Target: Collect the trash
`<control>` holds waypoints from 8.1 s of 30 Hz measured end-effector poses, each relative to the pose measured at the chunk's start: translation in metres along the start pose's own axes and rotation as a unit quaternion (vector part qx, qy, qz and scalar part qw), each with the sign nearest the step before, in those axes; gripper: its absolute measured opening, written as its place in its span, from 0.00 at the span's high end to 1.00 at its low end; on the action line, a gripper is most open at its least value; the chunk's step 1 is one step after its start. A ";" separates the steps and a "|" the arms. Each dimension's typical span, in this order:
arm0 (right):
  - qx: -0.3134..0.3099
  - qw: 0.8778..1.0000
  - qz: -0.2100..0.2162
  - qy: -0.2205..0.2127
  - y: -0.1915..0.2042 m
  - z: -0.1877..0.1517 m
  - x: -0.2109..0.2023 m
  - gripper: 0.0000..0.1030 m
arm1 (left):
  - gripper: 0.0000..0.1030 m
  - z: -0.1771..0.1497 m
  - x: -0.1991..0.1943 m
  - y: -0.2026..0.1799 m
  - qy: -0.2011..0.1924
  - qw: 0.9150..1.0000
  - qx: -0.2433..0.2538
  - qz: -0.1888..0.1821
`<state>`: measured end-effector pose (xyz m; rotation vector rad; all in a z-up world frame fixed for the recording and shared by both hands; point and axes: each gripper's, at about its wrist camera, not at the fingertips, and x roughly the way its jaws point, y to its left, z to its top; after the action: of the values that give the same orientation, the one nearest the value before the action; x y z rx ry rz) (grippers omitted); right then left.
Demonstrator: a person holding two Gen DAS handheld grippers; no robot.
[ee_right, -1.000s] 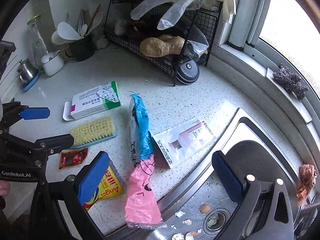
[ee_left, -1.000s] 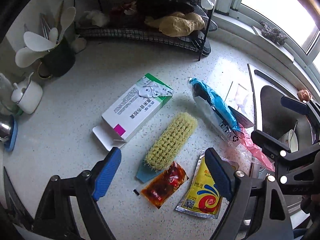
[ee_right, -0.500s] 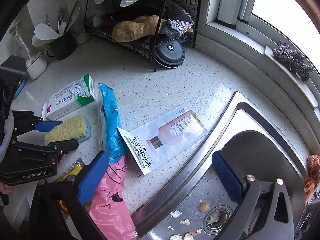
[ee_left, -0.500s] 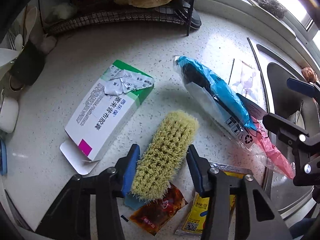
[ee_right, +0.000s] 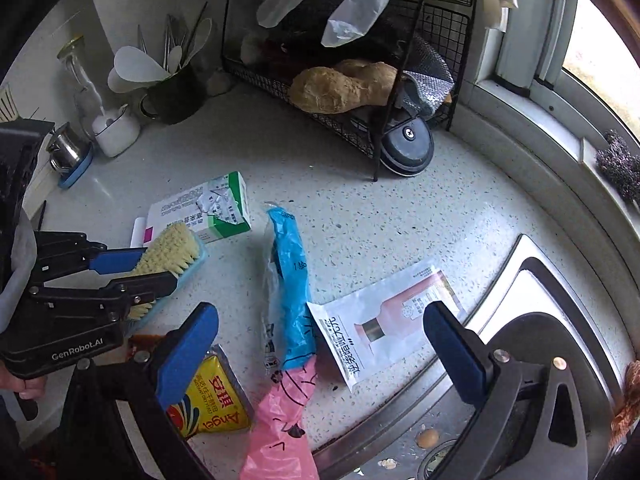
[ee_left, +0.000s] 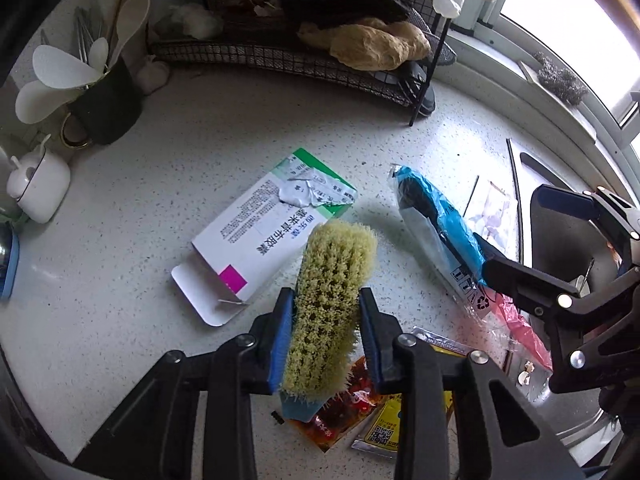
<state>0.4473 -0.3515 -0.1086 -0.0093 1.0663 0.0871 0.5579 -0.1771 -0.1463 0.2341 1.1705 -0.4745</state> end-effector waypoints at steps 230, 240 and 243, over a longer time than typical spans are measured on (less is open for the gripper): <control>-0.118 0.989 0.022 0.085 0.052 -0.035 0.044 0.99 | 0.13 -0.066 0.004 0.032 0.028 1.000 -0.005 0.000; -0.084 0.991 0.052 0.094 0.046 -0.026 0.053 0.99 | 0.13 -0.063 0.023 0.011 0.052 0.996 0.060 -0.027; -0.076 0.991 0.055 0.092 0.044 -0.028 0.054 0.99 | 0.21 -0.057 0.026 0.007 0.048 0.996 0.073 -0.022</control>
<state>0.4456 -0.3053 -0.1681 -0.0969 1.2432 0.2718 0.5222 -0.1538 -0.1919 0.3613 1.2380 -0.5944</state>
